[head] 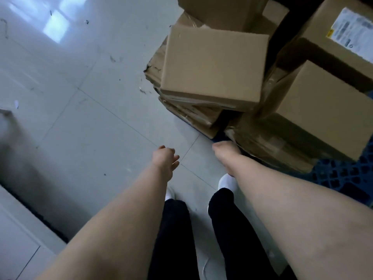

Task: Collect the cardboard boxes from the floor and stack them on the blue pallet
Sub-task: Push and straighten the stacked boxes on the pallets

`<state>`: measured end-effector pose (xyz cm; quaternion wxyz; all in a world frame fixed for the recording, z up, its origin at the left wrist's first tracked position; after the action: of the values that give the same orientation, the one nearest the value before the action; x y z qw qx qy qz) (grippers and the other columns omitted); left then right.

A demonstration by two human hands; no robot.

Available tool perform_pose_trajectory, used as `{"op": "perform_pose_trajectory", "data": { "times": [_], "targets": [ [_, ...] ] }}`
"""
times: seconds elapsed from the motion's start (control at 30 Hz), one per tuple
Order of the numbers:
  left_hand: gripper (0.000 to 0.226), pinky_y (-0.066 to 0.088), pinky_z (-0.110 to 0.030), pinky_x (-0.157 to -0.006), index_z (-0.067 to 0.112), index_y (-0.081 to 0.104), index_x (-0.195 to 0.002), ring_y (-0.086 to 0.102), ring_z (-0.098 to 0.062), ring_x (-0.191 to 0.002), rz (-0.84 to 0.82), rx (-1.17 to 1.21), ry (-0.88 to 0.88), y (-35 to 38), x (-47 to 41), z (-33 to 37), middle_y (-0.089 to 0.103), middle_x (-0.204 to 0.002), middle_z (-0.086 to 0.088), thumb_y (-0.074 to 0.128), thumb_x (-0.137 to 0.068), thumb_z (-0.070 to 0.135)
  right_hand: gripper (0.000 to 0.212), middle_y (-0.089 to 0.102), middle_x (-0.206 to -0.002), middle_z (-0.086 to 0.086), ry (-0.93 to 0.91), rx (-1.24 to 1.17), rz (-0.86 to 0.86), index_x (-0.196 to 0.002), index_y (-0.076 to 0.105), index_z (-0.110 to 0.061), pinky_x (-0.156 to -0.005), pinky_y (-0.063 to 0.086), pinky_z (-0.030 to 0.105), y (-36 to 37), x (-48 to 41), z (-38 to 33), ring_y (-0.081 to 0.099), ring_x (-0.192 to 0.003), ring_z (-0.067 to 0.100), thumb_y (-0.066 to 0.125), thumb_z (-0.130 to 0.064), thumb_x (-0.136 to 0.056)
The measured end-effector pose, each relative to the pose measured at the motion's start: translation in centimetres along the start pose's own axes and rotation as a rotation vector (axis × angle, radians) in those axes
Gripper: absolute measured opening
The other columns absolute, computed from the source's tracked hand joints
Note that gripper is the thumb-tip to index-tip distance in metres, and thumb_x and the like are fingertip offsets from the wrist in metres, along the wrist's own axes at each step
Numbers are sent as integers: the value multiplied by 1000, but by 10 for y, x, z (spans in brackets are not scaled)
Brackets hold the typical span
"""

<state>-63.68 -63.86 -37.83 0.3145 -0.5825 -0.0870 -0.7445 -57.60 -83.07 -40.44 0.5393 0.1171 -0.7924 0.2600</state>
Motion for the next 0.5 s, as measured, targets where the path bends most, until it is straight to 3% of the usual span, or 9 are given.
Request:
{"op": "perform_pose_trajectory", "data": {
  "times": [0.03, 0.07, 0.1, 0.23, 0.37, 0.5],
  "targets": [
    [52, 52, -31, -87, 17, 30, -149, 60, -23, -117, -10, 4, -1, 1, -9, 5, 52, -112, -7, 42, -100, 2, 24, 54, -118, 6, 3, 23, 27, -111, 56, -11, -78, 44, 21, 5, -6, -4, 52, -99, 15, 56, -25, -92],
    [53, 53, -30, -83, 17, 29, -149, 60, -22, -118, -35, -3, -2, 2, -14, 12, 53, -112, -6, 42, -100, 2, 11, 52, -107, 5, 36, -127, 67, -98, 56, -15, -77, 42, 23, 9, -14, -4, 50, -93, 16, 52, -23, -93],
    [53, 54, -28, -78, 17, 28, -150, 60, -21, -118, -62, -17, 8, 4, -18, 17, 54, -116, -5, 41, -101, 2, 8, 52, -100, 4, -16, -137, 96, -92, 55, -17, -74, 40, 24, 12, -17, -11, 47, -87, 16, 49, -22, -95],
    [54, 53, -27, -79, 17, 25, -152, 59, -21, -119, -148, -51, 77, 5, -55, 40, 50, -137, -8, 37, -102, 1, 20, 62, -101, 2, -202, 128, 164, -102, 65, -21, -72, 43, 25, 39, -31, -37, 58, -89, 22, 47, -26, -95],
    [59, 53, -30, -88, 20, 26, -151, 61, -21, -114, -172, -73, 145, 1, -113, 48, 51, -131, -10, 45, -98, 2, 23, 63, -118, 1, -370, 403, 123, -114, 63, -22, -86, 47, 28, 91, -56, -46, 58, -108, 22, 49, -24, -96],
    [65, 51, -38, -98, 21, 21, -153, 59, -26, -116, -180, -101, 237, 6, -180, 54, 54, -130, -15, 51, -97, 5, 27, 62, -123, 0, -455, 540, 95, -121, 61, -22, -91, 49, 33, 140, -104, -47, 58, -111, 20, 49, -26, -97]
  ]
}}
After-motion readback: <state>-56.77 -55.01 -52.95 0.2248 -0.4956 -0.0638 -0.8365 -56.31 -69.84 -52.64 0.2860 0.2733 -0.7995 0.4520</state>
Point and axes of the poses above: each hand's wrist, its own x-axis away from the middle knuckle, its own y-axis out of the palm, z = x × y, the point moved 7 cm from there along -x, towards the middle knuckle
